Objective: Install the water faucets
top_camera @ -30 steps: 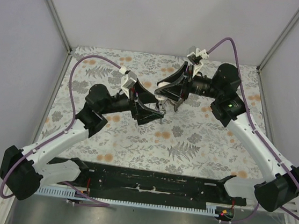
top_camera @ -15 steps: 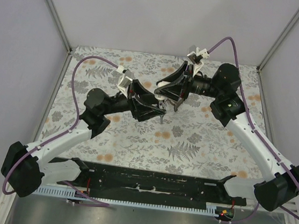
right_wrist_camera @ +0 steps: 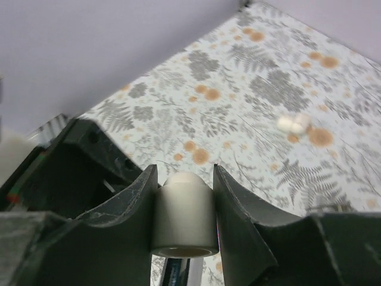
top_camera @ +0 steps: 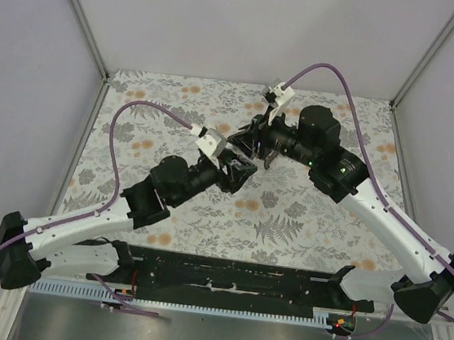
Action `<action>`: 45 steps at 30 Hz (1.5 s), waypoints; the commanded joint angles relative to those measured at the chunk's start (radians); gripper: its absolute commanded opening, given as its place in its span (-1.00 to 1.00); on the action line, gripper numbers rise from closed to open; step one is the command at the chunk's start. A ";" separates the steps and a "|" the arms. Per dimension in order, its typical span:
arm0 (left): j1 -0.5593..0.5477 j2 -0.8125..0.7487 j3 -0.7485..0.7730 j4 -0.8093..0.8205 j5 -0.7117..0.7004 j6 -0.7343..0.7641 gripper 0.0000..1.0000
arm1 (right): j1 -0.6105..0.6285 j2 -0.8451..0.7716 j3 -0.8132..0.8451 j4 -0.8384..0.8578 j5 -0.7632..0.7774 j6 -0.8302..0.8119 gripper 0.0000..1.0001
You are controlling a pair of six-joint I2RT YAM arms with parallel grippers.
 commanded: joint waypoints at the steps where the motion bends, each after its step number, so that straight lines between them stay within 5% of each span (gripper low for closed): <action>1: -0.198 0.075 0.117 -0.080 -0.804 0.350 -0.96 | 0.096 0.017 0.042 -0.136 0.571 0.016 -1.00; 3: -0.258 0.138 0.155 -0.034 -0.946 0.448 -0.90 | 0.104 0.029 0.032 -0.139 0.630 0.049 -1.00; 5: -0.280 0.160 0.164 0.012 -0.970 0.481 -0.59 | 0.104 0.035 0.028 -0.127 0.634 0.059 -1.00; 7: -0.280 0.139 0.149 0.024 -0.910 0.446 -0.12 | 0.103 0.037 0.034 -0.116 0.618 0.053 -1.00; 13: -0.245 0.019 0.089 -0.014 -0.615 0.366 0.54 | 0.023 0.032 0.060 -0.108 0.475 0.040 -1.00; 21: 0.136 -0.093 0.036 -0.178 0.109 0.128 0.65 | -0.126 0.019 0.054 0.006 -0.083 0.005 -1.00; 27: 0.373 -0.082 0.003 -0.068 0.557 0.016 0.69 | -0.148 0.031 0.052 0.138 -0.428 0.019 -1.00; 36: 0.467 0.002 0.043 0.151 1.010 -0.117 0.74 | -0.149 0.072 0.072 0.293 -0.683 0.114 -1.00; 45: 0.464 0.125 0.032 0.425 1.087 -0.393 0.65 | -0.144 0.084 0.077 0.347 -0.715 0.152 -1.00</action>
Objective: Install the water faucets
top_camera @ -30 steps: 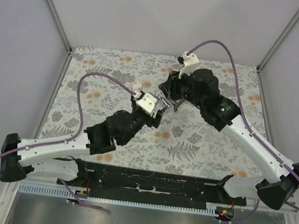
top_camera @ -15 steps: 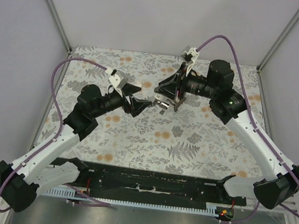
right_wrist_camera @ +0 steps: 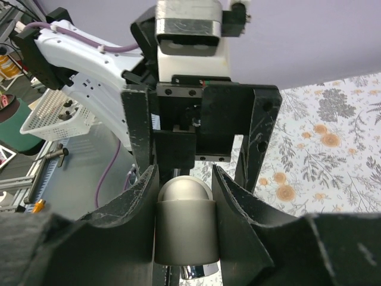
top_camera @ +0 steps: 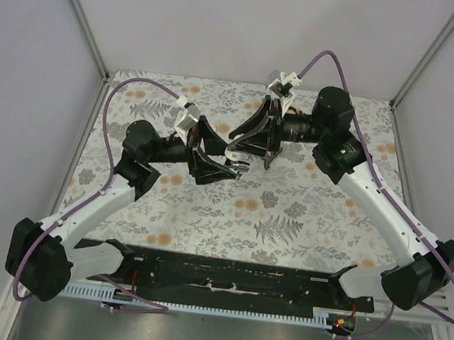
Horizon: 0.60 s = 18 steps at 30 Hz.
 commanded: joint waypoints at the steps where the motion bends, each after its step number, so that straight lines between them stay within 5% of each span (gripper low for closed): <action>1: 0.002 0.027 0.026 0.155 0.065 -0.154 0.63 | 0.005 -0.006 0.052 0.113 -0.049 0.039 -1.00; 5: -0.013 0.028 0.017 0.107 -0.007 -0.110 0.40 | 0.013 0.001 0.055 0.109 -0.038 0.039 -1.00; 11: -0.029 -0.001 0.024 -0.057 -0.166 0.011 -0.93 | 0.023 -0.002 0.093 -0.086 0.124 -0.076 -1.00; 18: -0.174 -0.139 0.038 -0.360 -0.781 0.321 -0.96 | 0.118 -0.023 0.107 -0.317 0.717 -0.183 -1.00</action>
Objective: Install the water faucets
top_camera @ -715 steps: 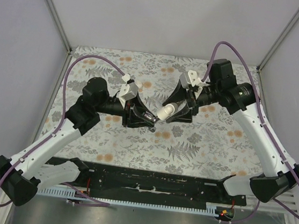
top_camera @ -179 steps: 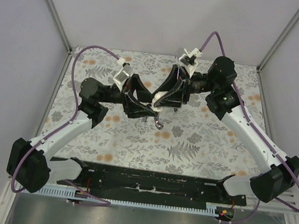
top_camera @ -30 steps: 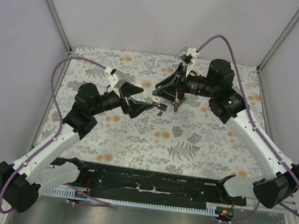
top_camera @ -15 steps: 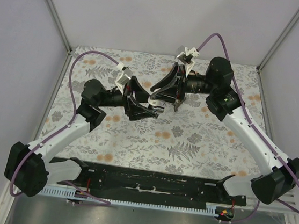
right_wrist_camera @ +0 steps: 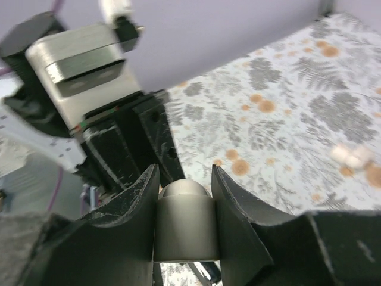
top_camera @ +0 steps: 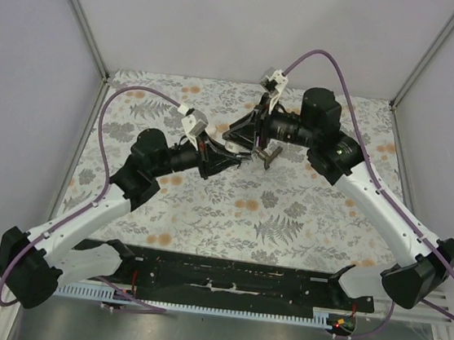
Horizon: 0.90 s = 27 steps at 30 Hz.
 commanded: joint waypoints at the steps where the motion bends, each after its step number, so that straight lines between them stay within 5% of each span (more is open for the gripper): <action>1: -0.133 -0.104 0.040 -0.165 -0.584 0.228 -0.96 | 0.101 -0.033 0.055 -0.175 0.535 -0.109 -1.00; 6: -0.400 -0.091 0.055 -0.136 -1.173 0.432 -0.96 | 0.187 0.002 0.056 -0.256 0.968 -0.036 -1.00; 8: -0.483 -0.044 0.058 -0.077 -1.411 0.511 -0.96 | 0.191 0.006 0.047 -0.260 1.022 0.019 -1.00; 11: -0.550 0.013 0.072 -0.023 -1.555 0.571 -0.88 | 0.191 0.012 0.027 -0.244 1.045 0.073 -1.00; 14: -0.552 0.003 0.074 -0.044 -1.465 0.499 -0.09 | 0.187 0.007 0.013 -0.227 1.042 0.084 -1.00; 17: -0.543 -0.046 0.058 -0.076 -1.318 0.470 0.43 | 0.150 -0.008 -0.004 -0.203 0.992 0.105 -1.00; 21: -0.460 -0.155 0.055 -0.213 -1.045 0.431 0.60 | 0.080 -0.050 -0.049 -0.125 0.851 0.115 -1.00; 27: -0.117 -0.249 0.027 -0.314 -0.476 0.270 0.66 | -0.066 -0.090 -0.131 0.137 0.292 0.115 -1.00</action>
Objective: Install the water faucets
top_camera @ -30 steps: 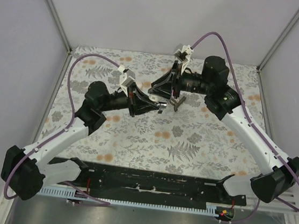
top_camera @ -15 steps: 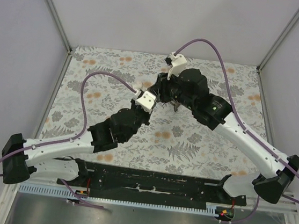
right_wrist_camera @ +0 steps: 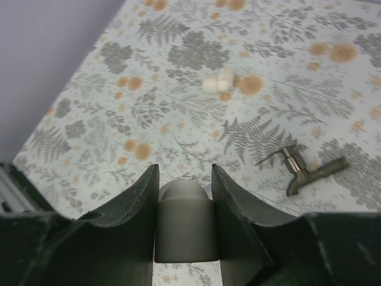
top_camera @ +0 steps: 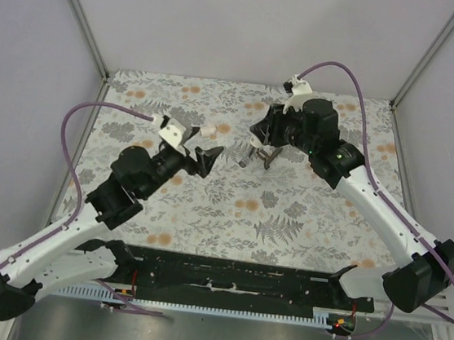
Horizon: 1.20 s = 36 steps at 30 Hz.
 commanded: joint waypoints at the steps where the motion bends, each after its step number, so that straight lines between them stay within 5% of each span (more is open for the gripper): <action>1: 0.231 -0.026 0.013 -0.061 0.535 -0.158 0.67 | -0.084 -0.059 -0.012 0.310 -0.500 0.017 -1.00; 7: 0.393 0.036 0.016 0.053 0.910 -0.264 0.71 | -0.098 -0.015 0.047 0.442 -0.903 0.008 -1.00; 12: 0.440 0.093 0.034 0.162 1.030 -0.324 0.74 | -0.096 0.024 0.095 0.538 -1.111 0.081 -1.00; 19: 0.448 0.185 0.007 0.483 1.234 -0.588 0.75 | -0.095 0.038 0.112 0.621 -1.191 0.144 -1.00; 29: 0.437 0.365 0.002 1.005 1.337 -1.051 0.76 | -0.093 0.065 0.120 0.748 -1.226 0.233 -1.00; 36: 0.401 0.425 0.020 1.101 1.363 -1.139 0.77 | -0.087 0.088 0.144 0.793 -1.238 0.263 -1.00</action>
